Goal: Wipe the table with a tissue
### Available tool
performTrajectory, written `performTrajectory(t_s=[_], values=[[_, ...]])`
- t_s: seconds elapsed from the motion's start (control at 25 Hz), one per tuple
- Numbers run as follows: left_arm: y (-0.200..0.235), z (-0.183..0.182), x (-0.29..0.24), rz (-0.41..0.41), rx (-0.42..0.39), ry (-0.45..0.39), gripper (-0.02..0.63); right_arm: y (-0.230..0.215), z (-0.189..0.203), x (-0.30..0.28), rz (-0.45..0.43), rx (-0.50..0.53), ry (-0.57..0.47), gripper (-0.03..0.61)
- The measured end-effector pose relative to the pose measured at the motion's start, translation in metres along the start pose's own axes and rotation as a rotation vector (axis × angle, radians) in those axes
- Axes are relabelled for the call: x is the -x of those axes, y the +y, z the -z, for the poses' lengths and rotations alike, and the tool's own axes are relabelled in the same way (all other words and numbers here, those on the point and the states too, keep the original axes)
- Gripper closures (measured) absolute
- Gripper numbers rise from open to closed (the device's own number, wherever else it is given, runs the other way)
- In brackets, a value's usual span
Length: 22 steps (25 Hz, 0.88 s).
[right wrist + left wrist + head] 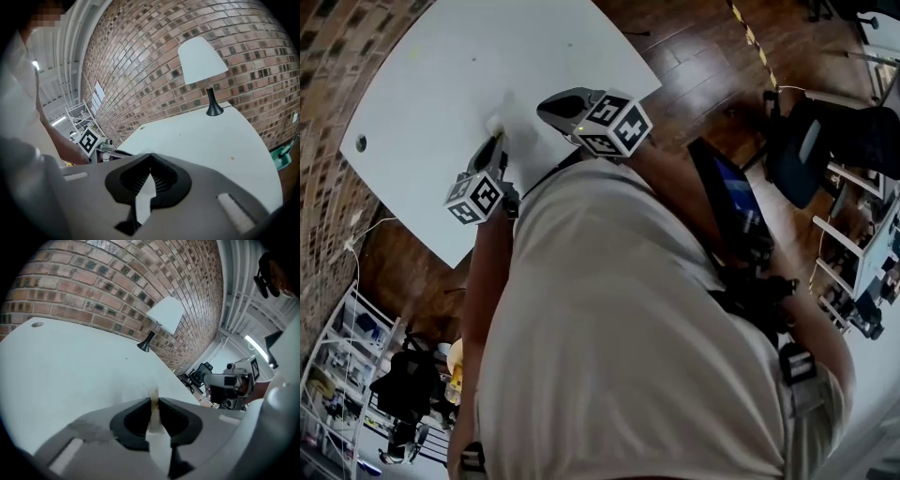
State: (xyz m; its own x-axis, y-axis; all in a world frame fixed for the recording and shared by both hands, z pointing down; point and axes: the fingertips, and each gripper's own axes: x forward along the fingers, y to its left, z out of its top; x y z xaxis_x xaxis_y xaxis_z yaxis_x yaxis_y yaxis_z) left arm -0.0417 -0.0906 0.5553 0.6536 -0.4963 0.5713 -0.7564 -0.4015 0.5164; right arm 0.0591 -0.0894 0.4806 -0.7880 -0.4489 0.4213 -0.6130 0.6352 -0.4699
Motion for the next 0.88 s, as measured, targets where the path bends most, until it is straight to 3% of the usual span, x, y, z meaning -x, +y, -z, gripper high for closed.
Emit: performTrajectory(t_s=[0.16,0.32,0.4,0.64,0.76,0.88], values=[[-0.021,-0.004,-0.025,-0.028,0.037,-0.015,0.555,-0.022,0.012,0.042,-0.003,-0.031,-0.008,0.571],[0.004,-0.034,-0.047,-0.029,0.250,-0.085,0.555,-0.048,0.013,0.053,0.017,-0.071,-0.011,0.569],[0.026,-0.052,-0.056,-0.052,0.295,-0.106,0.555,-0.058,0.011,0.054,0.023,-0.082,-0.017,0.569],[0.084,-0.099,-0.085,-0.197,0.214,-0.085,0.555,-0.083,0.009,0.064,0.048,-0.123,-0.034,0.569],[0.096,-0.121,-0.103,-0.241,0.178,-0.073,0.557,-0.099,0.009,0.076,0.080,-0.151,-0.049,0.571],[0.097,-0.137,-0.125,-0.278,0.088,-0.032,0.557,-0.114,0.010,0.091,0.112,-0.178,-0.065,0.570]])
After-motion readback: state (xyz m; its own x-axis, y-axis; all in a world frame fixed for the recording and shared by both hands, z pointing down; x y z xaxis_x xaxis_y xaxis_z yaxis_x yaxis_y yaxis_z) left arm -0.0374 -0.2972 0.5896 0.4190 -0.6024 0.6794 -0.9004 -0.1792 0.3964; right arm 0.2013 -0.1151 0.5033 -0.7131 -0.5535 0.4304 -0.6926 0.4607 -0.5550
